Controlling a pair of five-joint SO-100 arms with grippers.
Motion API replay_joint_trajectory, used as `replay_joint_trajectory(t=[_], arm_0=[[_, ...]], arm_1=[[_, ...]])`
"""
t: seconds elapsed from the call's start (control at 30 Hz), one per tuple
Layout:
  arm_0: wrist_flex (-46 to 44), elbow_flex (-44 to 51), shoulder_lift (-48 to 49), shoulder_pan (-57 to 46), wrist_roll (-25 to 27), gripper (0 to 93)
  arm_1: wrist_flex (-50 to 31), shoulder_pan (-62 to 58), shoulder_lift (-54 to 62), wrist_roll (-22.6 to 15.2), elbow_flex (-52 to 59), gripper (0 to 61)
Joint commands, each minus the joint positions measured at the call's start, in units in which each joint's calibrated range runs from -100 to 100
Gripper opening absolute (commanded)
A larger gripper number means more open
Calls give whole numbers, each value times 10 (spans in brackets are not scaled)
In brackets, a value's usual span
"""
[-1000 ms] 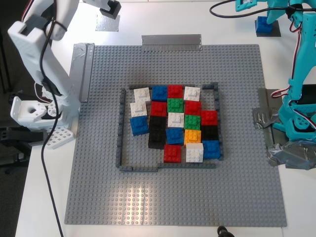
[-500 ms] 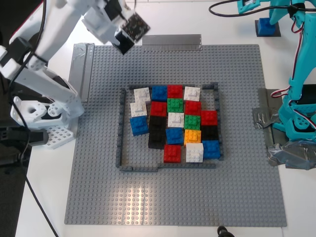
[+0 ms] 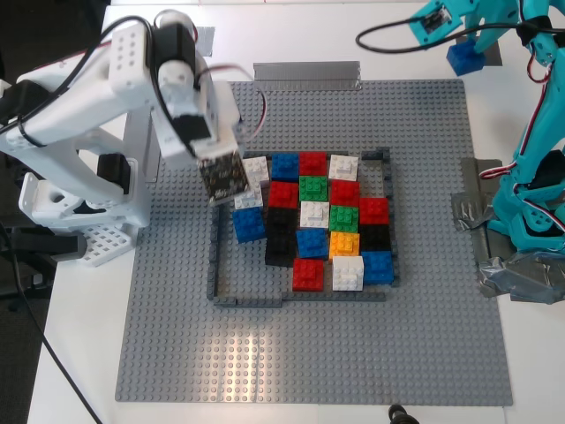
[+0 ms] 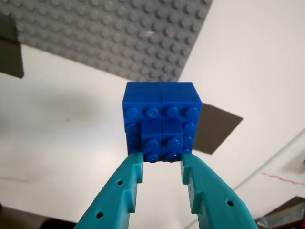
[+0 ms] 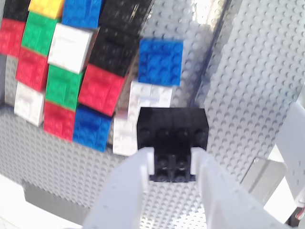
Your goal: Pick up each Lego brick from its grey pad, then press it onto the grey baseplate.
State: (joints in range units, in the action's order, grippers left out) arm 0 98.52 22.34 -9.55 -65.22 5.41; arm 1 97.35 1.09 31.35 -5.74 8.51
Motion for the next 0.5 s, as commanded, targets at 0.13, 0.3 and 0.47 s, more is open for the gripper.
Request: replay_joint_trajectory(t=[0.13, 0.3, 0.47], arm_0=[[-1, -155, 143, 55, 61, 0], [-1, -195, 189, 96, 88, 0], [-1, -218, 211, 135, 118, 0]], arm_1=[[-117, -237, 6, -77, 56, 2], [-217, -308, -18, -105, 109, 2], [-302, -339, -59, -114, 136, 2]])
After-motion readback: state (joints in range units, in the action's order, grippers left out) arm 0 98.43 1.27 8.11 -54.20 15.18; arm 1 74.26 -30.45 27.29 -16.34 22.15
